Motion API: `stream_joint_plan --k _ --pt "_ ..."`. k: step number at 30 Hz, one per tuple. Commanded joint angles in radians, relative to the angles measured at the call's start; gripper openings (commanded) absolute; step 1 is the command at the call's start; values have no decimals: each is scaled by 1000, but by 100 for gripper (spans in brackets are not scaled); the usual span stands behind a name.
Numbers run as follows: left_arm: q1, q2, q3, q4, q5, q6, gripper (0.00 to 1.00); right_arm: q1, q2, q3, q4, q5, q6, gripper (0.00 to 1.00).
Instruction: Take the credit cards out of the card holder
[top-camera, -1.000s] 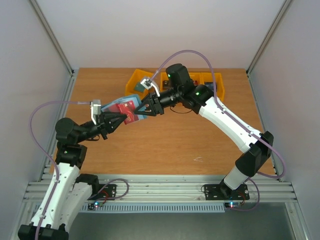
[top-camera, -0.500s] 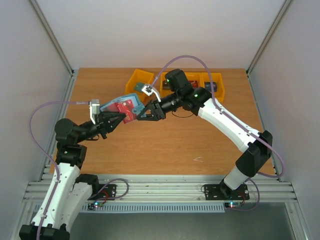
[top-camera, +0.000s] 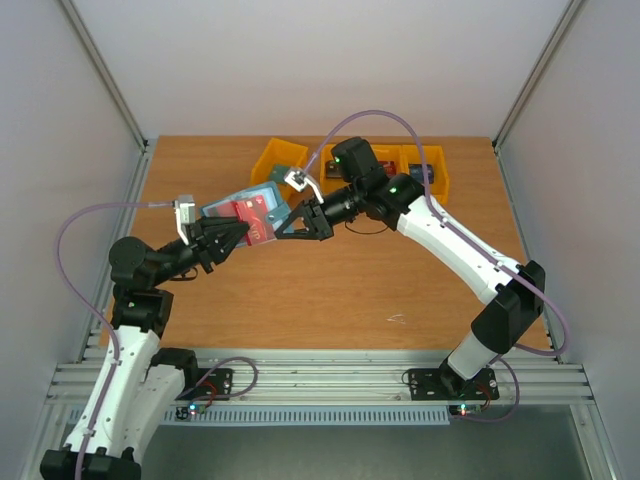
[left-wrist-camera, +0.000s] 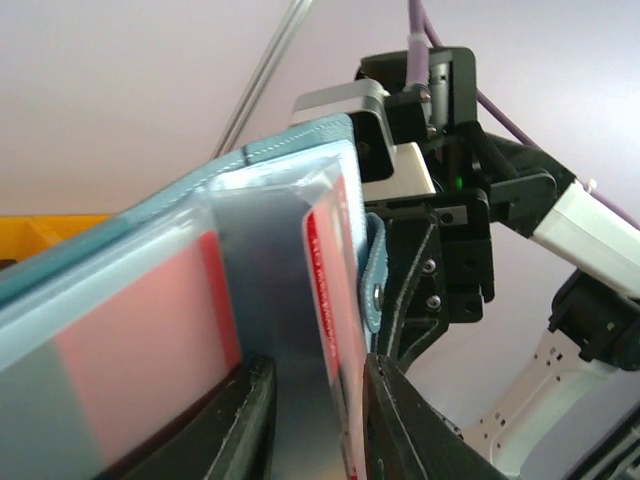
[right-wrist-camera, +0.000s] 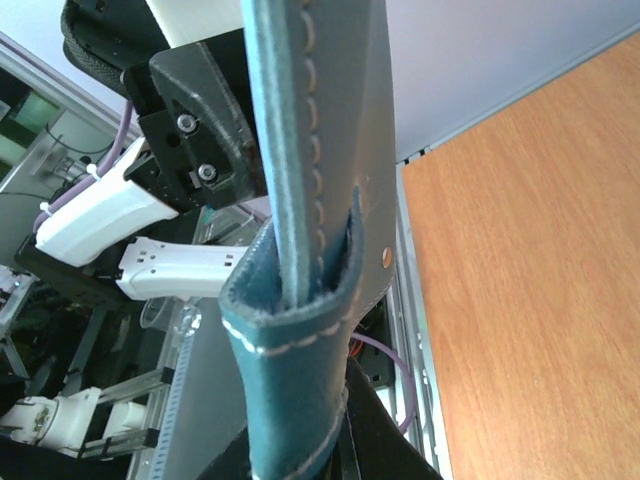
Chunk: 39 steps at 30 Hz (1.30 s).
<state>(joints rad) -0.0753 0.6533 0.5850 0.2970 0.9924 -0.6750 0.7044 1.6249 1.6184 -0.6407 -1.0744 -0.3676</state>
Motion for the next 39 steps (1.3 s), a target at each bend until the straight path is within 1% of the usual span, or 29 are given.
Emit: stream_joint_plan --k 1,5,10,11,13,16,21,26,30,32,34,36,39 --pt "18 -14 -20 51 -43 -77 26 -13 -12 39 16 -47 -4 1" --pt "20 -12 -17 58 -27 -84 24 -17 -13 43 9 -55 -7 1" --pt "19 -7 -18 49 -15 -49 12 -18 -8 47 10 -59 -6 1" --pt "19 -6 -15 53 -11 -49 6 -18 -7 49 10 -59 -5 1" --pt "20 -6 -12 54 -6 -42 0 -17 -8 50 9 -60 -7 1" --pt "20 -7 -13 53 0 -27 0 -21 -10 50 0 -57 -17 1" --pt "25 -15 -20 39 -28 -16 0 -65 -26 25 -14 -49 -24 1" --pt "36 -25 -24 -15 -76 28 0 -133 -50 -20 -37 -7 -25 1" --pt "51 -38 -33 -39 -105 53 0 -209 -55 -88 -21 23 30 1" --pt "56 -40 -34 -46 -113 60 0 -235 -41 -118 -25 52 61 1" --pt "60 -41 -37 -52 -119 68 0 -237 -1 -124 -73 95 62 1" --pt "62 -43 -40 -50 -117 70 0 -235 48 -135 -113 108 69 1" --pt "62 -41 -43 -43 -110 68 0 -216 102 -199 -76 111 108 1"
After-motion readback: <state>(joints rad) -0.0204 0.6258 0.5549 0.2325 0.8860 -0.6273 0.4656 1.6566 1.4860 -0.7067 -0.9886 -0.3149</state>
